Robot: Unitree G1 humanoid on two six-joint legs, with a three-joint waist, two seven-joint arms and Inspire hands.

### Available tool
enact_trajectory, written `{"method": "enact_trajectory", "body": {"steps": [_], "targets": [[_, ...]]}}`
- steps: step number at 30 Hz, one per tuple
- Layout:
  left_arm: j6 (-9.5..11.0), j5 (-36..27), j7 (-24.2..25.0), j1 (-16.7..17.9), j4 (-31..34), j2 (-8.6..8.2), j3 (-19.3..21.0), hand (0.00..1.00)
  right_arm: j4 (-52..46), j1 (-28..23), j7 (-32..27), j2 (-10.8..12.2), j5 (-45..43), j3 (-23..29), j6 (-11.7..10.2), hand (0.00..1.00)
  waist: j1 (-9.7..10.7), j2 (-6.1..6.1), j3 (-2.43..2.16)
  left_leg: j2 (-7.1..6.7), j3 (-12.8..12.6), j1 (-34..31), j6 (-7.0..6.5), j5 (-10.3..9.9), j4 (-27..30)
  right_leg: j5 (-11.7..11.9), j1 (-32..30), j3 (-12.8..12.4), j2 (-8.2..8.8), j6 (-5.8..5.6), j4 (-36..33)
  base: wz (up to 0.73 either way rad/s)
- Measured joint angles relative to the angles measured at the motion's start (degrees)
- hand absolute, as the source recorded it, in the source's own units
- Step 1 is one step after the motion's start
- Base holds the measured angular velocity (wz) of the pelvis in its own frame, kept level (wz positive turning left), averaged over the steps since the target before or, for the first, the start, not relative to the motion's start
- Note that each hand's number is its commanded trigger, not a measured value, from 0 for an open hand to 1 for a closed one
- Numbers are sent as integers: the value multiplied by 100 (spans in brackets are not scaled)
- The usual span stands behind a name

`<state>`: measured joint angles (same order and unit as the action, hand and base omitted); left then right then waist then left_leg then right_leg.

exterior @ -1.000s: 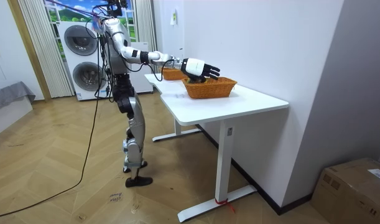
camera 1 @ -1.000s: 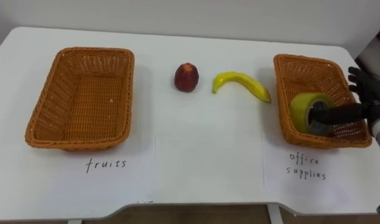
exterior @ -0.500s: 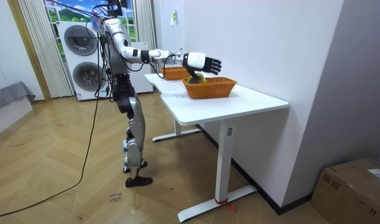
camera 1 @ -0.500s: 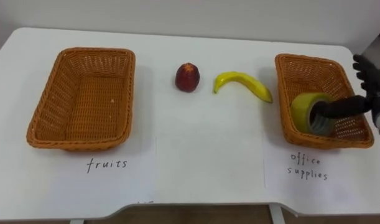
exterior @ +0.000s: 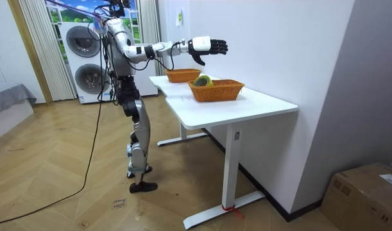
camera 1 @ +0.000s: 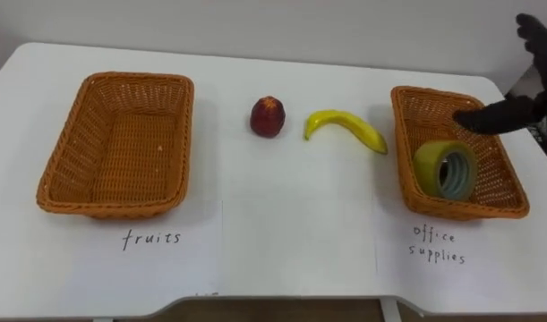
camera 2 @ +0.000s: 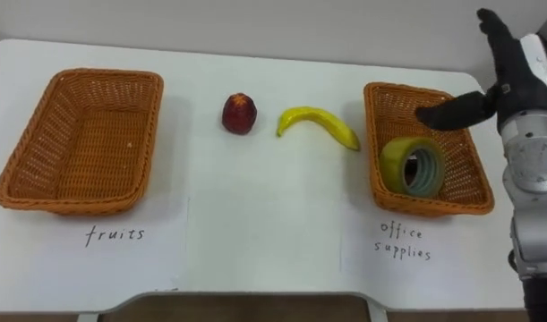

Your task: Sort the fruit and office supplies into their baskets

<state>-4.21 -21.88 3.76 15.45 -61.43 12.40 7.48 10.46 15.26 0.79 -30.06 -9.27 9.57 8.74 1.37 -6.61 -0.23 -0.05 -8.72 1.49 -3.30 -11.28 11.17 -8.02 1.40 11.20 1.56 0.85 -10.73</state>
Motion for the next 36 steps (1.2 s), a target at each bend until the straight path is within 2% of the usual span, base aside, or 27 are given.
{"method": "enact_trajectory", "body": {"steps": [7, 10, 11, 19, 24, 36], "targets": [[0, 4, -81, -12, -99, -25, 136, 0, -198, 0, -30, -4, 5, 135, 5, 0, -2, -3, 0, -4, 4, 102, 4, 2, -45, -12, 96, -21, -5, -9, 3, 1], [5, 2, -82, -16, -86, -24, 200, 0, -376, 1, -23, -80, 102, 134, 5, 0, -13, -35, -2, -8, 3, 139, 3, 2, -52, -14, 130, -35, -4, -12, 10, 0], [7, 3, -82, -16, -81, -19, 204, 0, -410, 1, -16, -126, 143, 133, 5, 0, -38, -54, 9, -8, 2, 180, 2, 1, -62, -15, 157, -38, -4, -14, 12, 0], [8, -5, -72, -67, -97, -19, 111, 0, -503, 78, 19, -164, 239, 107, 6, 0, -183, -93, 12, -22, 8, 211, -2, -1, -67, -17, 180, -34, -1, -18, -13, 0], [-10, -13, -93, -54, -102, -26, 68, 0, -503, 303, 23, -164, 350, -19, 20, 0, -212, -107, 21, -38, 77, 193, -4, 0, -66, -23, 192, 17, -2, -27, -7, 6], [-188, 8, -105, -42, -72, -33, 83, 0, -509, 398, 265, -160, 443, -178, 340, 0, -458, -126, 14, -59, 209, 115, -9, 0, -67, -27, 155, 166, 31, -34, 4, 5]]}}
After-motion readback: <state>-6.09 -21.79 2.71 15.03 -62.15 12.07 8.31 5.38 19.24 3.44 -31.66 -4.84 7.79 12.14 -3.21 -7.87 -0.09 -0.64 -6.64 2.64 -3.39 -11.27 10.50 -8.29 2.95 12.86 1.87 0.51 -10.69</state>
